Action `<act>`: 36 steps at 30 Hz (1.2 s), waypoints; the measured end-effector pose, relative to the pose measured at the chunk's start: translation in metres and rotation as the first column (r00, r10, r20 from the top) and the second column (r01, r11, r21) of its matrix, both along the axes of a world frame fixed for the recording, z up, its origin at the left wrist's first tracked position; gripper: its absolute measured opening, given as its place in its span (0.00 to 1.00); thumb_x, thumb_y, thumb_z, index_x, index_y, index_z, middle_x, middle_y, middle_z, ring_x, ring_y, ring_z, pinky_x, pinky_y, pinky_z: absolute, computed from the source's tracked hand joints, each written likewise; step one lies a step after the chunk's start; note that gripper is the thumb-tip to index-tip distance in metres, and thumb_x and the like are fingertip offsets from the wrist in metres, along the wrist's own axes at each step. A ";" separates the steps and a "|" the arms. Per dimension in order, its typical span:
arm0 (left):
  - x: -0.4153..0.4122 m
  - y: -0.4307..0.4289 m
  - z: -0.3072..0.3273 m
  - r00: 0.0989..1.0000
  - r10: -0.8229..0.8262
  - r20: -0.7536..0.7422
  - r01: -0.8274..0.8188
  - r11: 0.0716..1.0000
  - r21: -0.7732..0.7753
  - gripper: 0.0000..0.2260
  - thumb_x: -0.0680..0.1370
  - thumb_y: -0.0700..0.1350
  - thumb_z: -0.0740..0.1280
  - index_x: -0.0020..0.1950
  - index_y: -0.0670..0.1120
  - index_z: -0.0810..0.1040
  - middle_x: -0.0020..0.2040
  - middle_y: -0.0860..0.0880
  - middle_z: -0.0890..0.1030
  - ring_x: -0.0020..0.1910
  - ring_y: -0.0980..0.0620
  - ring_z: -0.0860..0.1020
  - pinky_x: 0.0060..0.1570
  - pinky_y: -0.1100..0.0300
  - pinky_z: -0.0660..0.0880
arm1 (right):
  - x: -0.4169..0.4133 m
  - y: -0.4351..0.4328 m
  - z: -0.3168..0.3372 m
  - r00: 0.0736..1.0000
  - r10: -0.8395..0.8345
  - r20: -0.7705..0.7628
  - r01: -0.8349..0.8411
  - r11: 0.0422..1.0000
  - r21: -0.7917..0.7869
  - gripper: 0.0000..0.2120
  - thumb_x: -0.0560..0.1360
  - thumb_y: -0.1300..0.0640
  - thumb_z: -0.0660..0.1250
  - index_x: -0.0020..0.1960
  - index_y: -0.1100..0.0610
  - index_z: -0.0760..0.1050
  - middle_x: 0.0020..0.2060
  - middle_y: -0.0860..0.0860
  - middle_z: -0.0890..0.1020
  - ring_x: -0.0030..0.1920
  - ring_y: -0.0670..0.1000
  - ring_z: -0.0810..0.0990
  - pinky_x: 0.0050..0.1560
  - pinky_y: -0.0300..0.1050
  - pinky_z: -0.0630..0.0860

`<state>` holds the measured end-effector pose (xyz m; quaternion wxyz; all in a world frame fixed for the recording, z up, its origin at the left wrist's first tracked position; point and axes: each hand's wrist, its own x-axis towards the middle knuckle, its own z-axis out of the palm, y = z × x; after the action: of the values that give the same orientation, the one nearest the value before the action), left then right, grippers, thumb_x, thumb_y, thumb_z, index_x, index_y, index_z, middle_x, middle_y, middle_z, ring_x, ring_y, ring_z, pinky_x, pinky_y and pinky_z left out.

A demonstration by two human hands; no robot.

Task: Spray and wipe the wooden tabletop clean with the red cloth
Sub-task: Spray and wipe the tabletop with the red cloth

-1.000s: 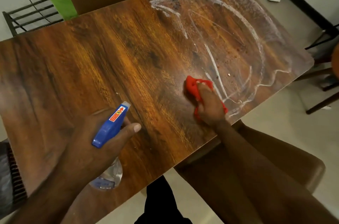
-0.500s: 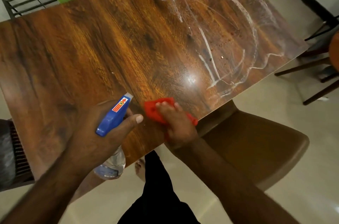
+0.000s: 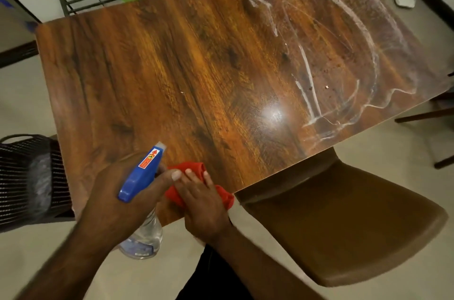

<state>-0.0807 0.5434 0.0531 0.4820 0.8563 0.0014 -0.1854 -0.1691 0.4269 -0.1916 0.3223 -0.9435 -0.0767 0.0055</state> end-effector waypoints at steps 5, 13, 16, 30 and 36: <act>0.002 0.009 -0.011 0.990 0.029 -0.140 -0.016 0.996 0.093 0.33 0.56 0.80 0.66 0.49 0.57 0.74 0.40 0.53 0.80 0.38 0.53 0.78 0.52 0.57 0.79 | 0.018 -0.080 -0.001 0.995 0.102 0.010 -0.100 0.989 -0.111 0.44 0.73 0.61 0.72 0.84 0.53 0.58 0.83 0.48 0.63 0.84 0.47 0.54 0.84 0.59 0.49; 0.008 0.016 -0.017 0.998 0.025 -0.051 -0.020 0.996 0.084 0.11 0.68 0.54 0.71 0.41 0.49 0.75 0.32 0.49 0.79 0.35 0.53 0.80 0.39 0.62 0.76 | 0.088 -0.121 -0.005 0.869 -0.495 -0.006 0.488 0.858 -0.162 0.33 0.82 0.54 0.58 0.85 0.58 0.54 0.82 0.55 0.63 0.84 0.54 0.54 0.83 0.65 0.49; 0.013 0.021 -0.030 0.997 0.054 -0.061 -0.049 0.995 0.087 0.12 0.71 0.51 0.72 0.46 0.45 0.77 0.32 0.52 0.80 0.33 0.49 0.78 0.37 0.68 0.70 | 0.134 -0.083 -0.005 0.878 -0.478 0.000 0.473 0.869 -0.147 0.32 0.83 0.52 0.57 0.84 0.59 0.55 0.83 0.56 0.62 0.84 0.56 0.55 0.83 0.65 0.49; 0.037 0.043 -0.024 0.989 -0.012 0.151 -0.004 0.994 0.106 0.13 0.72 0.58 0.70 0.38 0.50 0.77 0.33 0.49 0.82 0.33 0.50 0.81 0.37 0.58 0.78 | 0.242 -0.073 -0.007 0.987 0.150 0.052 -0.144 0.984 -0.103 0.30 0.80 0.59 0.64 0.81 0.59 0.65 0.78 0.55 0.71 0.81 0.58 0.65 0.82 0.64 0.52; 0.029 0.050 -0.015 0.988 0.020 0.150 -0.036 0.994 0.100 0.12 0.75 0.52 0.74 0.37 0.48 0.77 0.32 0.47 0.81 0.30 0.48 0.80 0.35 0.53 0.79 | 0.143 -0.035 -0.001 0.910 0.414 0.007 -0.414 0.910 -0.012 0.29 0.82 0.53 0.65 0.82 0.55 0.65 0.79 0.52 0.70 0.82 0.52 0.63 0.84 0.59 0.48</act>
<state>-0.0518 0.5932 0.0382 0.4389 0.8912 -0.0130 -0.1139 -0.0260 0.3916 -0.1931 0.3084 -0.9075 -0.2764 0.0697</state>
